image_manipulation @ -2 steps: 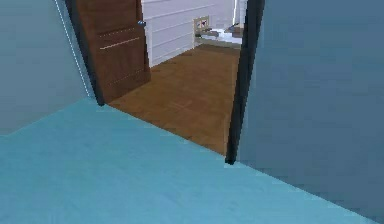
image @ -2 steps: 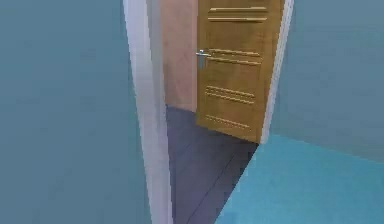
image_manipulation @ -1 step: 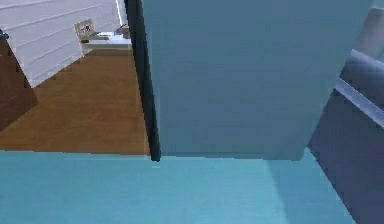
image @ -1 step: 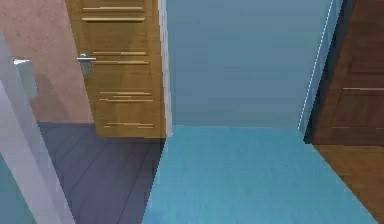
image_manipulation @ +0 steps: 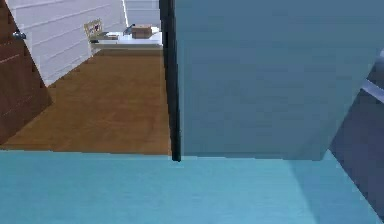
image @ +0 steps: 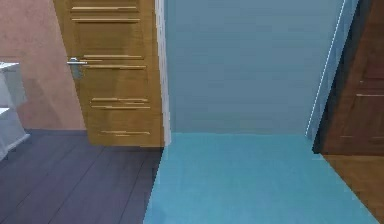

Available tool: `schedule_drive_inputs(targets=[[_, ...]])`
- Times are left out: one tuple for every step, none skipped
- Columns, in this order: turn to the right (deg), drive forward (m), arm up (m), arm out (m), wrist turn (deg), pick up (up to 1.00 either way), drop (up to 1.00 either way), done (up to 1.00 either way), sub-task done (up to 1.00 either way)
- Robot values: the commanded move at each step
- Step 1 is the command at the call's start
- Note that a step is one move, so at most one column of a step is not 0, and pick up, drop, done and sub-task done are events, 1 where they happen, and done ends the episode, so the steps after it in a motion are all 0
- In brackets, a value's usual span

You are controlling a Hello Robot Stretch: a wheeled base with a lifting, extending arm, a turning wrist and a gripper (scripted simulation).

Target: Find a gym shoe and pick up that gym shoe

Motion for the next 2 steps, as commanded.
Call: schedule_drive_inputs(targets=[[45.0, 0.00, 0.00, 0.00, 0.0, 0.00, 0.00, 0.00, 0.00], [45.0, 0.00, 0.00, 0.00, 0.0, 0.00, 0.00, 0.00, 0.00]])
